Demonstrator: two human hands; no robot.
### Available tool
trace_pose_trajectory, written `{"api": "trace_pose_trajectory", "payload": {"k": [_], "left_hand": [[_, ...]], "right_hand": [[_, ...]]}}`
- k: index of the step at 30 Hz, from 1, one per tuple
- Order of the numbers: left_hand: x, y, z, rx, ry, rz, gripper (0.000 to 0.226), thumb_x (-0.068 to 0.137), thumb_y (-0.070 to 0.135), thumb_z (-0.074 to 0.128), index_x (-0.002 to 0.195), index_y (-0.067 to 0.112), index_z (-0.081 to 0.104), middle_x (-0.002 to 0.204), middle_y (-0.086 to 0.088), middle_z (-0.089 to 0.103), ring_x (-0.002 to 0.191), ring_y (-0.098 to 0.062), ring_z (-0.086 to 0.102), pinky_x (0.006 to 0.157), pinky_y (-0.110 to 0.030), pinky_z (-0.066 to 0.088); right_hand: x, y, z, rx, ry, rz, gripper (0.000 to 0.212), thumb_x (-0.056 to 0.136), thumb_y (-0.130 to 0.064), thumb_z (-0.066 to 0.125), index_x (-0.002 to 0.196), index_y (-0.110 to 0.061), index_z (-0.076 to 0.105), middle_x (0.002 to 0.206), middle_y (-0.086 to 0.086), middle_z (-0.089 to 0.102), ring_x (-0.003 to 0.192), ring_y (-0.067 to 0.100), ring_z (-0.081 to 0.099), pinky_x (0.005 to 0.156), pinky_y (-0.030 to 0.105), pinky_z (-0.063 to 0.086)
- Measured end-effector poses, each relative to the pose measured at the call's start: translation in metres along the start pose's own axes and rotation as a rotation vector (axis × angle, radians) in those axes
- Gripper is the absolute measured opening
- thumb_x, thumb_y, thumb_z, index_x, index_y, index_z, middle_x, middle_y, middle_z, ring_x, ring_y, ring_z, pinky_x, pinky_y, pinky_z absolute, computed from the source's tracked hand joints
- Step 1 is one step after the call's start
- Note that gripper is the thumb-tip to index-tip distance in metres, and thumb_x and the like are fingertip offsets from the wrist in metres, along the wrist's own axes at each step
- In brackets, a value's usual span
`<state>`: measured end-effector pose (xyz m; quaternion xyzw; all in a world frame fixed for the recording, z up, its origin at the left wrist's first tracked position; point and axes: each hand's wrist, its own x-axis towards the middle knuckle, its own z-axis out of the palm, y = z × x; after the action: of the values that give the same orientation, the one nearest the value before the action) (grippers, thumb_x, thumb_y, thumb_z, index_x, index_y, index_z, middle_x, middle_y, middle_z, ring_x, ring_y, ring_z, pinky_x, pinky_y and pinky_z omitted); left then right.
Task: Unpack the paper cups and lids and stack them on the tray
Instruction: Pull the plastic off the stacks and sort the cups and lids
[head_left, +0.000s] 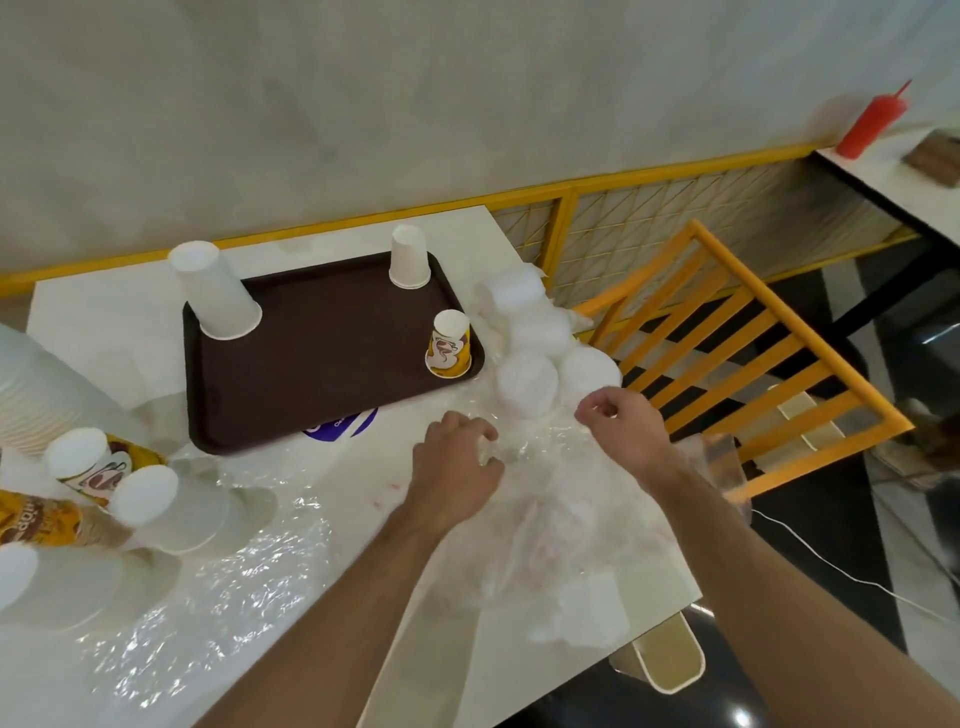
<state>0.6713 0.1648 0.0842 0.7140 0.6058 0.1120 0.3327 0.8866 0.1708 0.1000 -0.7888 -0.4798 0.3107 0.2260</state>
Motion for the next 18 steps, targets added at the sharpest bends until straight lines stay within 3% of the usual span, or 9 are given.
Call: {"api": "trace_pose_trajectory", "payload": {"k": [3,6,8,11,13,16,18], "left_hand": [[0.022,0.018,0.01,0.101,0.015,0.076,0.052,0.093,0.03,0.061,0.142,0.027,0.045,0.149,0.0,0.035,0.138,-0.02,0.032,0.11,-0.04,0.03],[0.045,0.031,0.026,0.243,-0.038,0.12,0.067,0.093,0.032,0.059,0.152,0.029,0.027,0.163,0.0,0.013,0.15,-0.021,0.011,0.118,-0.046,0.018],[0.06,0.038,0.036,0.317,-0.082,0.127,0.073,0.095,0.033,0.058,0.155,0.029,0.018,0.165,0.001,0.003,0.152,-0.021,0.002,0.121,-0.048,0.012],[0.081,0.046,0.047,0.386,-0.123,0.096,0.079,0.096,0.036,0.057,0.158,0.029,0.007,0.166,0.002,-0.004,0.153,-0.021,-0.005,0.121,-0.05,0.006],[0.093,0.048,0.052,0.41,-0.148,0.063,0.081,0.096,0.034,0.056,0.158,0.031,0.004,0.167,0.004,-0.007,0.153,-0.02,-0.008,0.12,-0.052,0.003],[0.101,0.05,0.057,0.474,-0.189,0.034,0.081,0.096,0.032,0.054,0.158,0.032,0.001,0.166,0.006,-0.008,0.153,-0.017,-0.008,0.12,-0.055,0.003],[0.102,0.052,0.059,0.512,-0.206,0.011,0.08,0.096,0.031,0.051,0.158,0.033,0.0,0.166,0.008,-0.008,0.153,-0.016,-0.007,0.117,-0.059,0.005]], "right_hand": [[0.035,0.0,-0.014,0.142,0.089,0.133,0.029,0.095,-0.025,0.067,0.123,-0.017,0.062,0.105,-0.001,0.062,0.096,0.018,0.059,0.079,0.031,0.047],[0.072,0.004,-0.023,0.171,0.065,0.272,0.058,0.092,-0.033,0.069,0.142,-0.011,0.05,0.13,0.006,0.058,0.116,0.026,0.055,0.088,0.037,0.048],[0.092,0.009,-0.023,0.195,-0.001,0.385,0.07,0.09,-0.038,0.072,0.146,-0.009,0.044,0.141,0.01,0.053,0.126,0.032,0.051,0.091,0.041,0.045],[0.114,0.015,-0.019,0.255,-0.125,0.481,0.078,0.084,-0.042,0.078,0.143,-0.004,0.044,0.14,0.012,0.054,0.124,0.034,0.052,0.09,0.04,0.042],[0.125,0.018,-0.017,0.255,-0.19,0.481,0.076,0.082,-0.041,0.08,0.138,-0.001,0.048,0.135,0.012,0.057,0.109,0.028,0.055,0.087,0.037,0.044],[0.135,0.022,-0.022,0.308,-0.279,0.486,0.05,0.086,-0.032,0.079,0.121,-0.005,0.055,0.109,0.008,0.061,0.081,0.018,0.055,0.075,0.032,0.043],[0.142,0.027,-0.027,0.31,-0.312,0.485,0.04,0.085,-0.027,0.08,0.11,-0.005,0.059,0.105,0.008,0.064,0.075,0.016,0.054,0.079,0.035,0.043]]}}
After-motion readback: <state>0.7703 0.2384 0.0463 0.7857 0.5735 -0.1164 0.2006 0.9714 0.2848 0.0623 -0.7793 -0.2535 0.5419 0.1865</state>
